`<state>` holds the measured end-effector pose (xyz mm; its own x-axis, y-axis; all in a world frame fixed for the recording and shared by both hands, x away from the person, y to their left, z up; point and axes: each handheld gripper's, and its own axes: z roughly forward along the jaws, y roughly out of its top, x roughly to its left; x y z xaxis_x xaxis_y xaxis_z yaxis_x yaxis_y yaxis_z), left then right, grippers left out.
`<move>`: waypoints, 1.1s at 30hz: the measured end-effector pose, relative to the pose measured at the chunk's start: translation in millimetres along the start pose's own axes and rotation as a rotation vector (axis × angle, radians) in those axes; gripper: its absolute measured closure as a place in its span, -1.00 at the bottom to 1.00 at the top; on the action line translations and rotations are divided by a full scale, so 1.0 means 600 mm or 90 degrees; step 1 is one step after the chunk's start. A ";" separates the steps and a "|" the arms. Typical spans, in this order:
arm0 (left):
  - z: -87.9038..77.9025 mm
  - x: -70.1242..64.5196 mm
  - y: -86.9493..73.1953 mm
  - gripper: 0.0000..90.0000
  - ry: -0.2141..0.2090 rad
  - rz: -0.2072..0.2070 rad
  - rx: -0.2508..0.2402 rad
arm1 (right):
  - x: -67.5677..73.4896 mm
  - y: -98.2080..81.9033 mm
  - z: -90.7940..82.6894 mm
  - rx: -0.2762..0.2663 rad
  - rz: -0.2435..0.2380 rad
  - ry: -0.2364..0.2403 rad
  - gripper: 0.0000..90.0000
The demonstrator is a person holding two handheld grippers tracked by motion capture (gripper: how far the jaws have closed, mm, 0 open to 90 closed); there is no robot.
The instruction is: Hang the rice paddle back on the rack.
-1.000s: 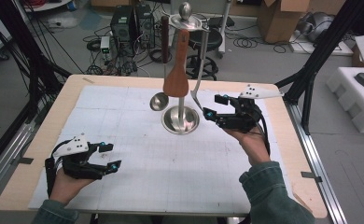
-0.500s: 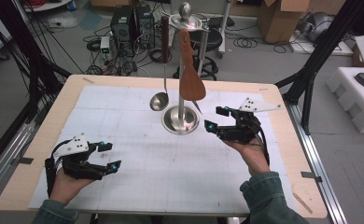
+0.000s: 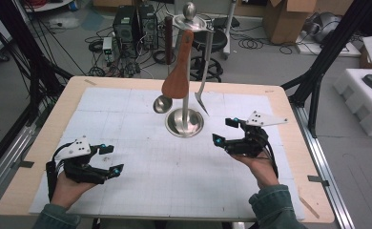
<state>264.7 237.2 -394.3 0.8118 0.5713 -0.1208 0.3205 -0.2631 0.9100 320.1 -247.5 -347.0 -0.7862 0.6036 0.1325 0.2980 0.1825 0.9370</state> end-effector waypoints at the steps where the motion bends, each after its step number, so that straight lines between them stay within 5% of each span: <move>1: 0.000 0.001 0.000 -0.58 0.001 0.001 0.001 | 0.000 -0.003 -0.001 0.000 0.000 -0.002 -0.65; 19: 0.000 0.002 -0.001 -0.69 0.006 -0.004 0.002 | 0.006 -0.055 -0.012 0.039 -0.017 -0.044 -0.80; 23: 0.000 0.003 -0.001 -0.72 0.008 -0.005 0.002 | 0.005 -0.066 -0.016 0.044 -0.006 -0.066 -0.98; 33: 0.000 0.004 -0.002 -0.83 0.012 -0.010 0.005 | 0.004 -0.090 -0.032 0.043 0.008 -0.072 -0.99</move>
<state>266.4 239.0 -396.0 0.7975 0.5895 -0.1281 0.3373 -0.2597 0.9049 291.5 -270.9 -391.1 -0.7178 0.6886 0.1030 0.3456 0.2240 0.9112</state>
